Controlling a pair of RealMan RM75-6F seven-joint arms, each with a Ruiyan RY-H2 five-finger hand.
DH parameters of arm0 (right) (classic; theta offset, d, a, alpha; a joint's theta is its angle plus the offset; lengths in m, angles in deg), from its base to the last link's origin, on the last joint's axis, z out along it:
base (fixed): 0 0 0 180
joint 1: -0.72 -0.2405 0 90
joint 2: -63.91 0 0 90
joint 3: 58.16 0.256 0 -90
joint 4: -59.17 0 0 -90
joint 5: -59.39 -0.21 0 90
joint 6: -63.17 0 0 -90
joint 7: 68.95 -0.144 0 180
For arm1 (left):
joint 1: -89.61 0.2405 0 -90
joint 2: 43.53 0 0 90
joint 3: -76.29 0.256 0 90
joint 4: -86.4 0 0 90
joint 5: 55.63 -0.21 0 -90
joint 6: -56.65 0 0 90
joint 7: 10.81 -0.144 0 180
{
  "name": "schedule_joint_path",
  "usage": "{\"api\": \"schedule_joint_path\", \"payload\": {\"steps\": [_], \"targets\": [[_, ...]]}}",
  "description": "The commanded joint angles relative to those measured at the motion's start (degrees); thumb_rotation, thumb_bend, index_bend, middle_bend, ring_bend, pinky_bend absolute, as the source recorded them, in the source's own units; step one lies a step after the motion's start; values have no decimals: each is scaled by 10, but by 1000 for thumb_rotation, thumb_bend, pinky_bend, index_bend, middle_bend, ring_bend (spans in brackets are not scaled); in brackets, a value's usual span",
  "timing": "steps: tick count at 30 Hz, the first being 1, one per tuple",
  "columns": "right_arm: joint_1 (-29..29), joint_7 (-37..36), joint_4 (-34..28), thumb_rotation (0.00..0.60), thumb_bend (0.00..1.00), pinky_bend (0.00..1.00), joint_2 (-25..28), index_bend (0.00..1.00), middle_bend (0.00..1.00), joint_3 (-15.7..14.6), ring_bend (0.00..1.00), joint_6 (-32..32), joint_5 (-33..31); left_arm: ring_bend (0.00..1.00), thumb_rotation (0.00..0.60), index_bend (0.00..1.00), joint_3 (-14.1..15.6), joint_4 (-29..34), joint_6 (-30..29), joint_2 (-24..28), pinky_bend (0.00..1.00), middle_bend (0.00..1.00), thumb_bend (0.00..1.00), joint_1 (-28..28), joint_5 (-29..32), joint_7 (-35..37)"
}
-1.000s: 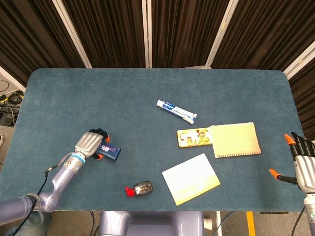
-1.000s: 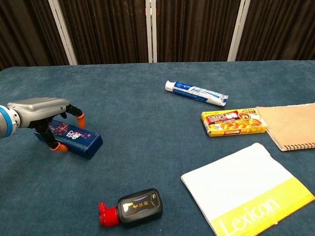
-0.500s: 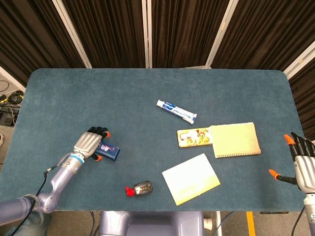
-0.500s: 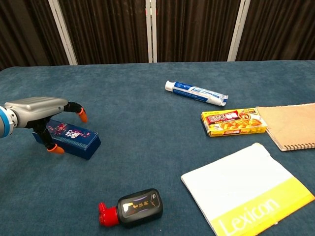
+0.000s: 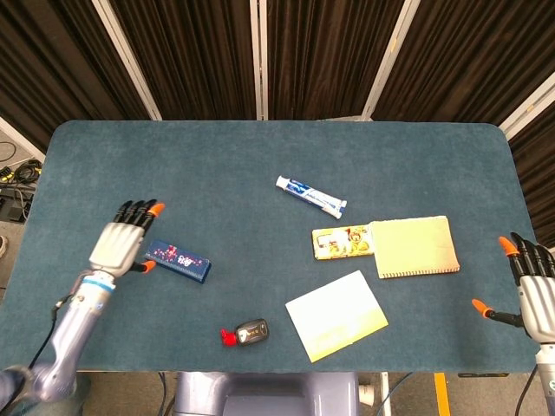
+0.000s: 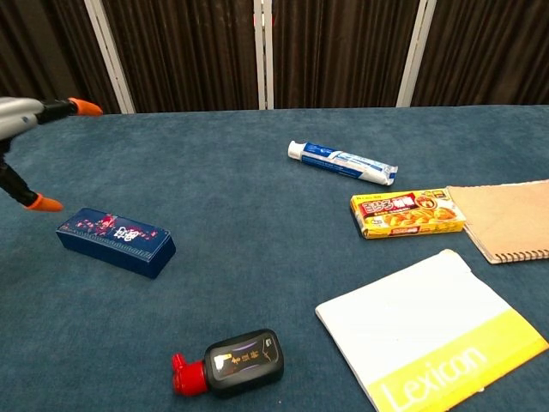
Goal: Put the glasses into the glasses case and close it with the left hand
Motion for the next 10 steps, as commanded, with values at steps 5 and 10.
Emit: {"api": "schedule_joint_path", "payload": {"steps": [5, 10], "targets": [[4, -20, 5, 600, 0, 0, 4, 0, 0, -4, 0, 10, 17, 0, 600, 0, 43, 122, -128, 101, 0, 0, 0, 109, -60, -10], [5, -31, 8, 600, 0, 0, 6, 0, 0, -5, 0, 12, 22, 0, 600, 0, 62, 111, -156, 106, 0, 0, 0, 145, -88, 8]]}}
